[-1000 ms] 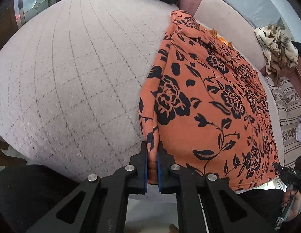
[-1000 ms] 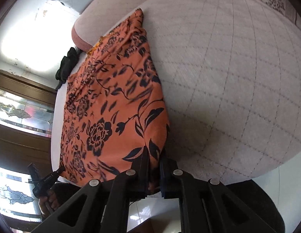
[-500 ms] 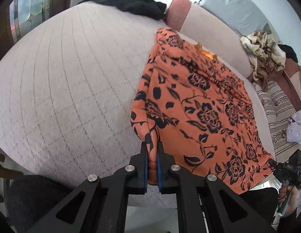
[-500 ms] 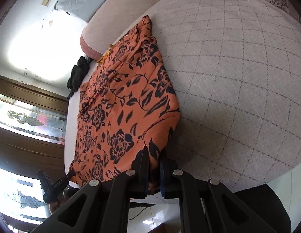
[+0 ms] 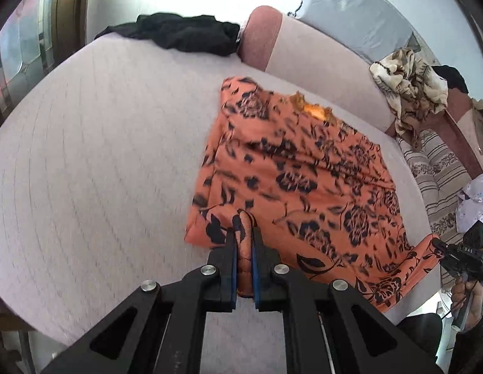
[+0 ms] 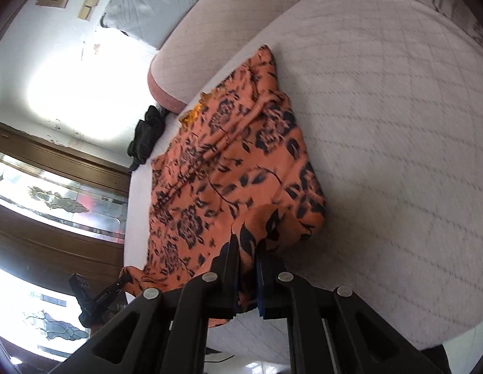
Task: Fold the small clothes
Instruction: 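Lift the hem with both grippers and fold it toward the lace collar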
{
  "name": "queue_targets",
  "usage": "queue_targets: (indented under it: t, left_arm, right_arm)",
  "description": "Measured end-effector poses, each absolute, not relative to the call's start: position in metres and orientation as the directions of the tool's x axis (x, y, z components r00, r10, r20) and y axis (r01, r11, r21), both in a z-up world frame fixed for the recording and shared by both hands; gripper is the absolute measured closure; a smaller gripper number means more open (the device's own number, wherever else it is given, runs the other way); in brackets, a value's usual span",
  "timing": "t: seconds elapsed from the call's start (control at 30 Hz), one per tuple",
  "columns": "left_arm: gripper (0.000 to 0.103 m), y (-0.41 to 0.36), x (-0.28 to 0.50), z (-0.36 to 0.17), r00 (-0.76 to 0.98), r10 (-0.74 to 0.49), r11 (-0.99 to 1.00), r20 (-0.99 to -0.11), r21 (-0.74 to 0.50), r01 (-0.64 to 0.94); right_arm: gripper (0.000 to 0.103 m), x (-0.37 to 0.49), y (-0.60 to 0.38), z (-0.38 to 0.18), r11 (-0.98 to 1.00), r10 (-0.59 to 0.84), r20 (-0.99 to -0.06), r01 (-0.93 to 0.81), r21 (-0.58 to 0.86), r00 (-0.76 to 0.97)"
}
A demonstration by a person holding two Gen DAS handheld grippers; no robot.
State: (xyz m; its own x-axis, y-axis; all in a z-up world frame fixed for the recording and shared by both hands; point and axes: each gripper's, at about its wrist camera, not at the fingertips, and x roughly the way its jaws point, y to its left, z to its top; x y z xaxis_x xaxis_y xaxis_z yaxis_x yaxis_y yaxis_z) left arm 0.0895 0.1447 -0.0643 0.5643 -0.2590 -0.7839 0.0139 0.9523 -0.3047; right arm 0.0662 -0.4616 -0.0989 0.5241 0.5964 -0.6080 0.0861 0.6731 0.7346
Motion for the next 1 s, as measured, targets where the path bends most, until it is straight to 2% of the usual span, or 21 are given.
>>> queue_targets:
  t: [0.2,0.3,0.33,0.37,0.43,0.47,0.5,0.57,0.6,0.63,0.67,0.7,0.73,0.83,0.93,1.0]
  left_arm:
    - [0.096,0.142,0.204,-0.014,0.680,-0.225,0.964,-0.698,-0.263,0.048]
    - [0.094,0.136,0.273,-0.020,0.696,-0.199,0.969,-0.690,-0.245,0.034]
    - [0.091,0.132,0.294,-0.030,0.696,-0.187,0.971,-0.694,-0.237,0.024]
    - [0.090,0.130,0.313,-0.043,0.702,-0.153,0.971,-0.695,-0.236,-0.023]
    - [0.079,0.122,0.355,-0.070,0.701,-0.070,0.982,-0.710,-0.173,-0.077]
    - [0.076,0.121,0.371,-0.082,0.683,-0.031,0.984,-0.730,-0.144,-0.108]
    - [0.068,0.121,0.385,-0.095,0.654,-0.008,0.983,-0.756,-0.126,-0.133]
    - [0.065,0.130,0.388,-0.106,0.620,-0.038,0.977,-0.784,-0.160,-0.142]
    - [0.061,0.136,0.381,-0.103,0.638,-0.059,0.973,-0.768,-0.187,-0.135]
    - [0.053,0.140,0.372,-0.099,0.659,-0.048,0.974,-0.751,-0.180,-0.134]
    - [0.051,0.146,0.361,-0.093,0.676,-0.022,0.978,-0.736,-0.157,-0.139]
    - [0.045,0.152,0.347,-0.087,0.696,-0.011,0.978,-0.718,-0.151,-0.140]
    - [0.038,0.158,0.334,-0.082,0.713,-0.006,0.977,-0.701,-0.156,-0.144]
    - [0.035,0.171,0.286,-0.078,0.726,-0.042,0.971,-0.687,-0.200,-0.133]
    - [0.034,0.163,0.257,-0.099,0.674,-0.116,0.967,-0.730,-0.238,-0.091]
    - [0.034,0.150,0.255,-0.120,0.629,-0.149,0.970,-0.763,-0.237,-0.057]
  right_arm:
    - [0.094,0.179,-0.471,-0.038,0.690,0.553,-0.518,-0.009,0.724,0.653]
    - [0.094,0.245,-0.474,-0.030,0.686,0.531,-0.491,-0.010,0.728,0.690]
    - [0.091,0.269,-0.473,-0.037,0.676,0.531,-0.486,0.000,0.737,0.694]
    - [0.091,0.290,-0.472,-0.047,0.672,0.525,-0.490,0.014,0.740,0.696]
    - [0.087,0.323,-0.467,-0.072,0.703,0.484,-0.508,0.030,0.711,0.713]
    - [0.085,0.338,-0.464,-0.089,0.728,0.467,-0.545,0.047,0.684,0.697]
    - [0.082,0.350,-0.461,-0.107,0.752,0.446,-0.602,0.088,0.654,0.662]
    - [0.080,0.351,-0.458,-0.127,0.774,0.409,-0.649,0.133,0.619,0.642]
    - [0.069,0.346,-0.458,-0.128,0.769,0.418,-0.634,0.118,0.628,0.651]
    - [0.037,0.339,-0.459,-0.126,0.765,0.428,-0.617,0.098,0.636,0.660]
    - [0.022,0.330,-0.463,-0.120,0.768,0.420,-0.606,0.092,0.634,0.675]
    - [0.012,0.319,-0.467,-0.111,0.781,0.389,-0.595,0.091,0.618,0.703]
    - [0.012,0.307,-0.473,-0.101,0.792,0.362,-0.577,0.084,0.605,0.732]
    - [0.012,0.276,-0.487,-0.092,0.782,0.356,-0.561,0.090,0.616,0.747]
    - [0.012,0.260,-0.478,-0.111,0.788,0.458,-0.622,0.035,0.615,0.635]
    - [0.012,0.256,-0.458,-0.126,0.833,0.453,-0.681,-0.001,0.553,0.575]
